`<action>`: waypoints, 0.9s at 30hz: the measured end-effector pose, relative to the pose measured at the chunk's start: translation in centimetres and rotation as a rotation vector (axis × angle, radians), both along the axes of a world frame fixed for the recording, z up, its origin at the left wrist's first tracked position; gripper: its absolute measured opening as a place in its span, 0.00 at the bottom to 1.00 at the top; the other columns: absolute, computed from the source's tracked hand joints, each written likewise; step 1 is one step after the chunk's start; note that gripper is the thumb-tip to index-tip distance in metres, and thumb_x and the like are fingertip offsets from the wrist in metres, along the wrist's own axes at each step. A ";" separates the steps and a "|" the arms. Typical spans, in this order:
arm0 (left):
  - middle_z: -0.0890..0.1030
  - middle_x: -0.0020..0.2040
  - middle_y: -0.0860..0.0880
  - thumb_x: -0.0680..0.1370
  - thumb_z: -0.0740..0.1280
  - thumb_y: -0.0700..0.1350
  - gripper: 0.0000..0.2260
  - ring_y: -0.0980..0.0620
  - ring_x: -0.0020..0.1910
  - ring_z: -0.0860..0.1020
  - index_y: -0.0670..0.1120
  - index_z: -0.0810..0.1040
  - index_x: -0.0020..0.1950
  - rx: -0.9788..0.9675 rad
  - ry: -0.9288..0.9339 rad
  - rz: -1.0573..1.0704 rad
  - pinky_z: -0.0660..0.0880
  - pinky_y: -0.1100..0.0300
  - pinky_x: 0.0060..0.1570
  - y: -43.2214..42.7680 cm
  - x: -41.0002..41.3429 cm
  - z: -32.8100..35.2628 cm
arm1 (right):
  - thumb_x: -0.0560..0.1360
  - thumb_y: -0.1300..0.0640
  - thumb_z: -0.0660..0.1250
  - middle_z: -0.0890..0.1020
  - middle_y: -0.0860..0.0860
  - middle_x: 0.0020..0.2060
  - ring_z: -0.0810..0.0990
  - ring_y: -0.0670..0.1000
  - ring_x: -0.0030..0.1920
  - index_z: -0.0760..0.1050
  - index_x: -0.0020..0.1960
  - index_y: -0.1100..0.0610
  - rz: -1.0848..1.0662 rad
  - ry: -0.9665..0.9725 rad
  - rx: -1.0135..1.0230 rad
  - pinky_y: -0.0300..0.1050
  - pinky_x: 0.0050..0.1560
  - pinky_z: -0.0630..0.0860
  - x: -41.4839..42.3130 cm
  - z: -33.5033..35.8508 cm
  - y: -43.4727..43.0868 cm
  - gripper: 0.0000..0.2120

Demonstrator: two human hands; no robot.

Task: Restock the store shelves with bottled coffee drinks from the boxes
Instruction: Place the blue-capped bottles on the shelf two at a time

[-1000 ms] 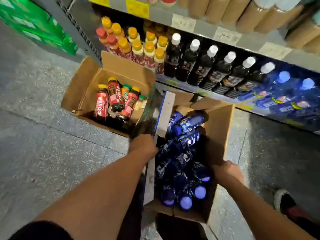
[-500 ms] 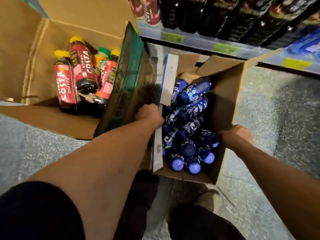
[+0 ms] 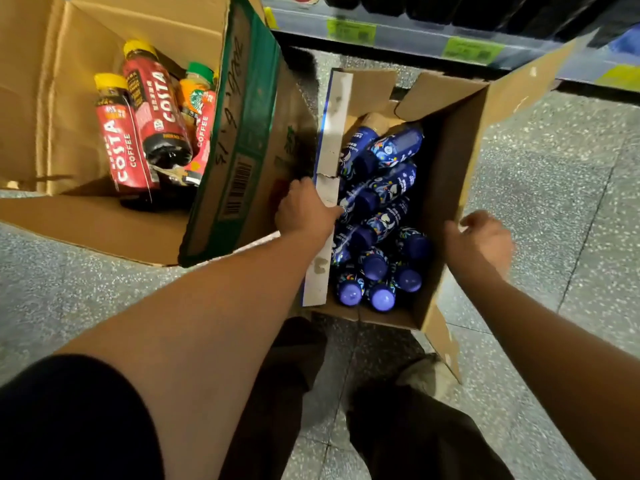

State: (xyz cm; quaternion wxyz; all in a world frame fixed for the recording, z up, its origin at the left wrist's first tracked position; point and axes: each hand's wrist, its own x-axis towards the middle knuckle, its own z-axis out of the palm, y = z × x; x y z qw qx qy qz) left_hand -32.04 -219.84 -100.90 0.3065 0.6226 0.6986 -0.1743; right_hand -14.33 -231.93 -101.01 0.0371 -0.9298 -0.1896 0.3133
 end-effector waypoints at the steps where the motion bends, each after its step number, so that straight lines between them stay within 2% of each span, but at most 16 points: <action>1: 0.73 0.61 0.44 0.71 0.73 0.53 0.23 0.43 0.61 0.72 0.44 0.72 0.61 0.100 -0.043 -0.021 0.71 0.50 0.53 -1.1 0.2 0.6 | 0.74 0.55 0.64 0.77 0.61 0.52 0.77 0.61 0.51 0.75 0.53 0.62 0.053 -0.042 0.112 0.50 0.49 0.70 -0.5 0.9 -0.1 0.12; 3: 0.72 0.60 0.44 0.73 0.71 0.49 0.20 0.43 0.61 0.70 0.45 0.71 0.62 0.246 -0.151 -0.138 0.69 0.51 0.54 -3.1 0.8 1.7 | 0.72 0.62 0.66 0.74 0.63 0.49 0.75 0.63 0.47 0.72 0.49 0.64 0.299 -0.030 0.318 0.54 0.45 0.69 -1.7 1.9 -0.4 0.08; 5: 0.73 0.59 0.44 0.75 0.69 0.48 0.17 0.43 0.59 0.70 0.45 0.71 0.60 0.193 -0.229 -0.308 0.69 0.50 0.51 -5.1 1.6 2.0 | 0.67 0.68 0.69 0.74 0.65 0.43 0.75 0.65 0.41 0.72 0.44 0.66 0.593 0.015 0.396 0.55 0.40 0.70 -2.4 1.4 -0.8 0.08; 8: 0.71 0.58 0.43 0.74 0.69 0.50 0.19 0.41 0.57 0.72 0.45 0.69 0.61 -0.041 -0.183 -0.471 0.71 0.48 0.47 -7.0 1.9 0.7 | 0.61 0.69 0.72 0.75 0.65 0.40 0.76 0.66 0.40 0.73 0.43 0.66 0.848 0.041 0.249 0.53 0.37 0.72 -2.7 -0.1 -1.0 0.12; 11: 0.72 0.58 0.43 0.72 0.70 0.56 0.25 0.40 0.56 0.74 0.46 0.68 0.63 -0.142 -0.093 -0.565 0.72 0.48 0.47 -7.4 1.3 -1.3 | 0.65 0.64 0.71 0.77 0.63 0.45 0.75 0.63 0.47 0.74 0.49 0.64 1.006 -0.045 0.052 0.52 0.43 0.70 -2.8 -1.1 -0.7 0.13; 14: 0.74 0.58 0.42 0.73 0.70 0.56 0.28 0.40 0.56 0.75 0.46 0.65 0.67 -0.202 -0.039 -0.716 0.73 0.49 0.49 -7.7 1.0 -2.7 | 0.72 0.58 0.65 0.76 0.57 0.52 0.73 0.59 0.53 0.70 0.57 0.59 1.186 -0.125 -0.088 0.49 0.51 0.68 -2.6 -1.9 -0.5 0.15; 16: 0.75 0.57 0.41 0.75 0.69 0.53 0.26 0.39 0.55 0.76 0.46 0.64 0.68 -0.212 -0.041 -0.757 0.74 0.49 0.49 -8.3 1.2 -3.3 | 0.74 0.56 0.62 0.75 0.56 0.54 0.71 0.57 0.55 0.67 0.59 0.56 1.238 -0.163 -0.129 0.48 0.53 0.66 -2.5 -2.5 -0.7 0.14; 21: 0.73 0.59 0.40 0.77 0.66 0.46 0.24 0.37 0.55 0.76 0.46 0.61 0.70 -0.192 -0.051 -0.790 0.74 0.46 0.49 -9.1 1.2 -4.3 | 0.76 0.58 0.58 0.75 0.55 0.52 0.72 0.56 0.53 0.66 0.56 0.55 1.233 -0.240 -0.100 0.48 0.52 0.67 -2.5 -3.0 -1.2 0.10; 24: 0.71 0.58 0.41 0.76 0.66 0.42 0.21 0.37 0.54 0.75 0.47 0.64 0.67 -0.168 -0.099 -0.789 0.73 0.46 0.45 -8.9 1.2 -4.7 | 0.74 0.58 0.62 0.76 0.55 0.50 0.73 0.57 0.51 0.67 0.55 0.55 1.212 -0.241 -0.080 0.49 0.51 0.68 -2.3 -3.5 -1.4 0.11; 27: 0.72 0.58 0.42 0.76 0.68 0.42 0.20 0.38 0.56 0.75 0.45 0.67 0.65 -0.149 -0.158 -0.769 0.72 0.47 0.46 -8.9 1.2 -4.3 | 0.63 0.62 0.73 0.77 0.59 0.42 0.75 0.60 0.44 0.72 0.48 0.59 1.146 -0.185 0.034 0.52 0.46 0.70 -1.9 -3.6 -1.7 0.16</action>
